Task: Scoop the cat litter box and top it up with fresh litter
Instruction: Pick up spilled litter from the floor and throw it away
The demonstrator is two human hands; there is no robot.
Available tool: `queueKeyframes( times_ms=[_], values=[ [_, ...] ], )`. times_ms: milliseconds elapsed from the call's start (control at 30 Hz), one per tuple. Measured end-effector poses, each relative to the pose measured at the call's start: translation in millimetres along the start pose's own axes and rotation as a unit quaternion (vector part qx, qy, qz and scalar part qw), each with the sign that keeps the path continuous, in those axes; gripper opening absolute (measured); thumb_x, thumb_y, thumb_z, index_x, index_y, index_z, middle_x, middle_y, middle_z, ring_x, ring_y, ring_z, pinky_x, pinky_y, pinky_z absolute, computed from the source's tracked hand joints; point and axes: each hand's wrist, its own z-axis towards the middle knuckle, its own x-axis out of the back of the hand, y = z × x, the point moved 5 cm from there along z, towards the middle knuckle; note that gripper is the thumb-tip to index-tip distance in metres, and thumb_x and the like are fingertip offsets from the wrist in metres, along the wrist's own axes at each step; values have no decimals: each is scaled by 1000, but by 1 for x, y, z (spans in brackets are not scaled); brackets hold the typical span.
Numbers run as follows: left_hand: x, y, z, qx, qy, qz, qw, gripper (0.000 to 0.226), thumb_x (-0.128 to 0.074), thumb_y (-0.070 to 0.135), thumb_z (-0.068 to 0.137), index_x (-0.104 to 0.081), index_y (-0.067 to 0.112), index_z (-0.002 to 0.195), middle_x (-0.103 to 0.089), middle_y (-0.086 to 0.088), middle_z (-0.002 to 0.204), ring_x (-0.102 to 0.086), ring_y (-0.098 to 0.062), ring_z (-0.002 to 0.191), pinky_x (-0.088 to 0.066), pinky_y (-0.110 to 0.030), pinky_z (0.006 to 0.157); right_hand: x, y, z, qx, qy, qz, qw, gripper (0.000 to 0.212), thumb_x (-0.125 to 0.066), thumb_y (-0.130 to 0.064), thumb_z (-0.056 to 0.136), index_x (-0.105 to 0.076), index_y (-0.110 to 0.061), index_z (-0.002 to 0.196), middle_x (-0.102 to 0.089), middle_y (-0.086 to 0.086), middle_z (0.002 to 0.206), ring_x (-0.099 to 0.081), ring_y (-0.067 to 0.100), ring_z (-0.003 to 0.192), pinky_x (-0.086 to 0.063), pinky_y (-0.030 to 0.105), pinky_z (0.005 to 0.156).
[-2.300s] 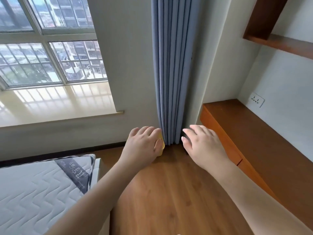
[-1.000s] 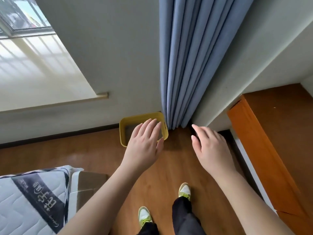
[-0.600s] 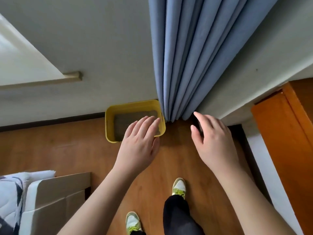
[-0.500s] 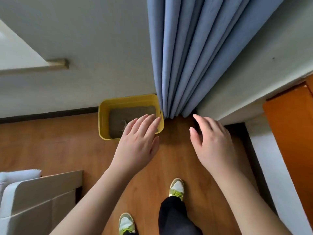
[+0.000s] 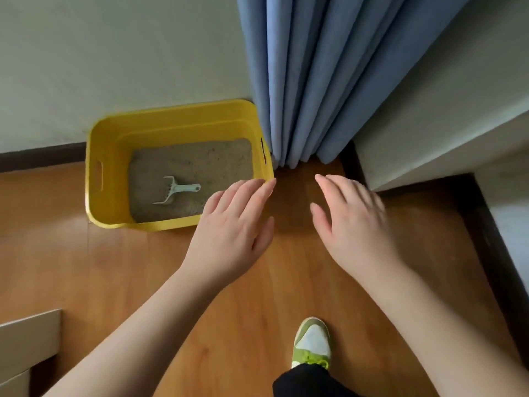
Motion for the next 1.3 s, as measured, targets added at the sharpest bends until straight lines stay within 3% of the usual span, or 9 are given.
queueKeyframes(
  times_ms=[300, 400, 567, 733, 800, 867, 1000, 1167, 1300],
  values=[
    [-141, -24, -11, -50, -36, -4, 998, 43, -42, 34, 97, -54, 13, 133, -60, -6, 124, -58, -24, 111, -45, -36, 88, -131, 35, 23, 19, -63, -5, 998, 47, -40, -38, 99, -40, -21, 144, -49, 1, 139, -47, 21, 127, -37, 39, 104],
    [-171, -34, -12, 42, -34, -128, 990, 41, -48, 26, 96, -52, 14, 135, -58, -4, 127, -55, -22, 116, -46, -37, 93, -160, 45, 22, -3, -83, 39, 996, 44, -42, -35, 99, -43, -23, 141, -51, 0, 132, -48, 19, 120, -45, 35, 96],
    [-208, -51, -16, 258, -18, -340, 904, 36, -47, 26, 100, -50, 22, 136, -55, 7, 132, -50, -7, 121, -38, -24, 103, -228, 48, 2, -25, -148, 141, 979, 41, -47, -30, 98, -46, -26, 139, -49, -5, 130, -46, 13, 120, -47, 26, 90],
    [-230, -59, -18, 307, -70, -403, 860, 28, -46, 29, 101, -57, 25, 127, -62, 11, 120, -55, -5, 109, -40, -21, 93, -287, 55, 8, -89, -179, 119, 972, 42, -46, -33, 99, -44, -25, 140, -47, 0, 140, -48, 22, 124, -47, 35, 95],
    [-239, -61, -21, 324, -88, -430, 838, 25, -45, 30, 101, -59, 29, 121, -65, 9, 113, -59, -8, 106, -46, -27, 93, -303, 59, 12, -123, -192, 125, 966, 44, -45, -34, 99, -42, -25, 142, -43, 3, 145, -45, 25, 129, -44, 39, 100],
    [-246, -63, -24, 353, -94, -478, 799, 24, -42, 29, 101, -61, 27, 116, -68, 4, 107, -62, -14, 104, -51, -32, 92, -314, 61, 17, -130, -194, 126, 964, 44, -46, -35, 99, -42, -25, 142, -42, 4, 146, -44, 26, 131, -44, 40, 102],
    [-259, -67, -28, 421, -97, -592, 680, 33, -36, 26, 103, -63, 14, 117, -71, -6, 111, -64, -24, 109, -50, -37, 95, -326, 60, 27, -128, -191, 112, 967, 45, -53, -34, 96, -46, -22, 139, -45, 7, 143, -43, 27, 130, -41, 38, 102],
    [-276, -75, -34, 477, -70, -695, 533, 45, -29, 35, 104, -61, 8, 122, -69, -13, 117, -63, -27, 114, -48, -35, 96, -338, 62, 37, -133, -130, 107, 977, 27, -61, -30, 91, -62, -19, 116, -59, 5, 120, -54, 26, 110, -47, 32, 85],
    [-284, -76, -43, 487, -69, -721, 488, 47, -28, 36, 104, -59, 7, 124, -70, -13, 118, -64, -26, 113, -49, -35, 96, -341, 64, 38, -123, -93, 107, 982, 17, -59, -27, 93, -68, -18, 104, -62, 6, 112, -55, 26, 104, -45, 30, 79]
  ],
)
